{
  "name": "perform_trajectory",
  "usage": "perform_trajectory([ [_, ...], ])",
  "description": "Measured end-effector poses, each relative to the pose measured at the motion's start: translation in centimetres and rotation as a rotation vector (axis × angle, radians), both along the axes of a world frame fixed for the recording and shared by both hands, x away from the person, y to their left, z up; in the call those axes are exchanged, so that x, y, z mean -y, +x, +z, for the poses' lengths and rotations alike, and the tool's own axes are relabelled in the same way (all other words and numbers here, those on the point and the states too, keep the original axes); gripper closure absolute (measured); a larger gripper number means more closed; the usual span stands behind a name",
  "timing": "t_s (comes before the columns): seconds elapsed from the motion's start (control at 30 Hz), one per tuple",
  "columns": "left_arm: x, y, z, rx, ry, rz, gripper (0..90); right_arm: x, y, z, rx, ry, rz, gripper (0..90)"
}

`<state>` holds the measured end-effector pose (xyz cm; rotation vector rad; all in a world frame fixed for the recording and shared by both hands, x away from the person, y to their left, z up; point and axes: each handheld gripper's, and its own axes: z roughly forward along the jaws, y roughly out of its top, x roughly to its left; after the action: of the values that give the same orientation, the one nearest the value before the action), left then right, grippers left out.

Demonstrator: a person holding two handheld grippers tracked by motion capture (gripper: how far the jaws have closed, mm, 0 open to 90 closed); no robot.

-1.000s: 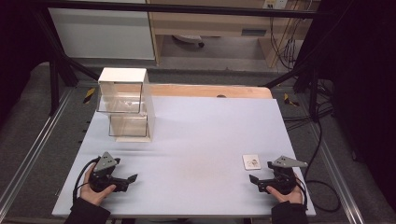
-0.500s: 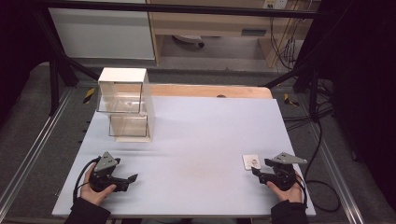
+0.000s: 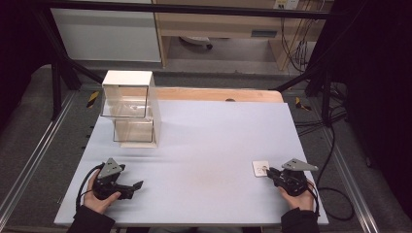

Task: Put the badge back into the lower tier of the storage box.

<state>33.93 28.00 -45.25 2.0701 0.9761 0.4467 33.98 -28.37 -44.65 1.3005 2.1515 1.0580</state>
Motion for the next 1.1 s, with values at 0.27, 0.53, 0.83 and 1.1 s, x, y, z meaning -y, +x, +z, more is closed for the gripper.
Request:
perform_trajectory([
  [0.27, 0.06, 0.00, -0.02, 0.000, 0.000, -0.003, 5.5, 0.01, -0.10, -0.35, -0.026, -0.009, 0.001, 89.9],
  [0.53, 0.04, -0.04, 0.00, 0.003, -0.001, -0.003, 5.8, -0.03, -0.05, -0.63, -0.041, -0.023, -0.015, 89.9],
  [0.83, 0.03, -0.03, 0.00, 0.004, -0.002, -0.002, 6.1, 0.07, 0.28, -0.78, -0.034, -0.042, -0.036, 89.9],
  [1.1, 0.05, -0.04, 0.03, 0.005, -0.001, -0.002, 6.2, 0.36, 0.60, -0.80, -0.032, -0.042, -0.048, 89.7],
])
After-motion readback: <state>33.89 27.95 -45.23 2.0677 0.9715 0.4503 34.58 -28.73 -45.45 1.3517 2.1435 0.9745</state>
